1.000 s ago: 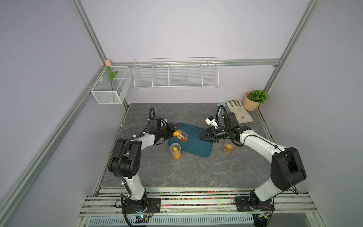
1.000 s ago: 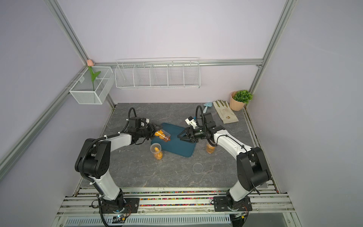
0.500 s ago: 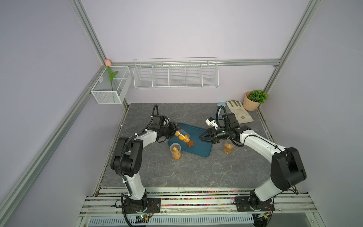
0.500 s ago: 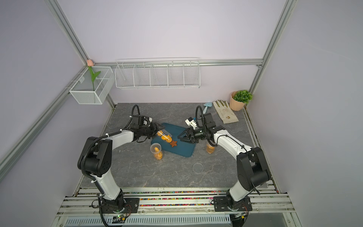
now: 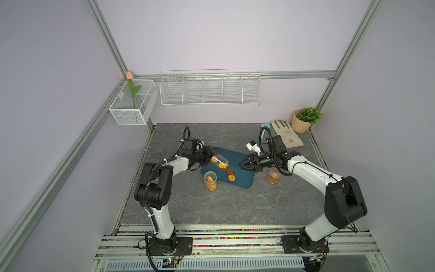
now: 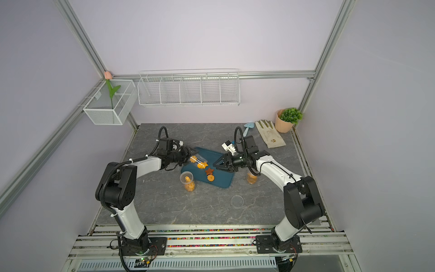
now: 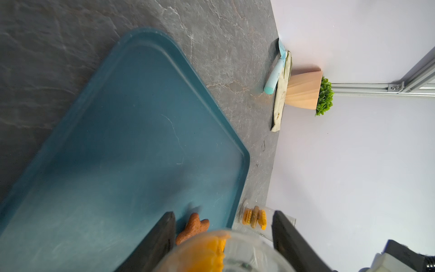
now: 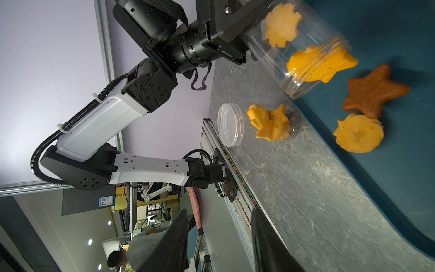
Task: Pour the cookies out of the jar
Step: Pour the cookies in the jar onto the tray.
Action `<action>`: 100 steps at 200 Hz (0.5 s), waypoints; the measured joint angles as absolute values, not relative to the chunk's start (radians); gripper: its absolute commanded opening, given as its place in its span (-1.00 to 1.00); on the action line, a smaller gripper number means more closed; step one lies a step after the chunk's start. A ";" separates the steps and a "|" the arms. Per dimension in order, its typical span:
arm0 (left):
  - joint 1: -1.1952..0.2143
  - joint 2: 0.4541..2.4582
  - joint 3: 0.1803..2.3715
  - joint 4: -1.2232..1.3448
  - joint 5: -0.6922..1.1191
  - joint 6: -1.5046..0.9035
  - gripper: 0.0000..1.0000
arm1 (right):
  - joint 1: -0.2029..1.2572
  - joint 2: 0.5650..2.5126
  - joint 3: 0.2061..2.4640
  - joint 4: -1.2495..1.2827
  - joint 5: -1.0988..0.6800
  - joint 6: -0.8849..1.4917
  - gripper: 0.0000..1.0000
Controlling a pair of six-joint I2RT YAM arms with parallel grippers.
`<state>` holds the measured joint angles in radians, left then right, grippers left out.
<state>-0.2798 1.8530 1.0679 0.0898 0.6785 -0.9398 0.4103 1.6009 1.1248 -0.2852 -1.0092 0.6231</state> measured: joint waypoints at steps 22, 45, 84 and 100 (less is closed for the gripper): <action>-0.280 1.853 1.068 0.063 0.678 -0.927 0.16 | 0.410 1.601 1.125 -0.292 -1.006 0.620 -0.09; -0.280 1.853 1.068 0.048 0.678 -0.921 0.16 | 0.410 1.600 1.125 -0.296 -0.998 0.620 -0.09; -0.279 1.844 1.076 0.003 0.670 -0.899 0.16 | 0.410 1.588 1.121 -0.298 -0.987 0.620 -0.09; -0.276 1.844 1.075 0.029 0.682 -0.920 0.16 | 0.410 1.581 1.116 -0.299 -0.987 0.620 -0.09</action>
<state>-0.2764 1.8439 1.0752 0.0288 0.6815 -0.9199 0.4103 1.5810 1.1160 -0.2993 -0.9867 0.6197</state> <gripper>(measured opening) 0.620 0.458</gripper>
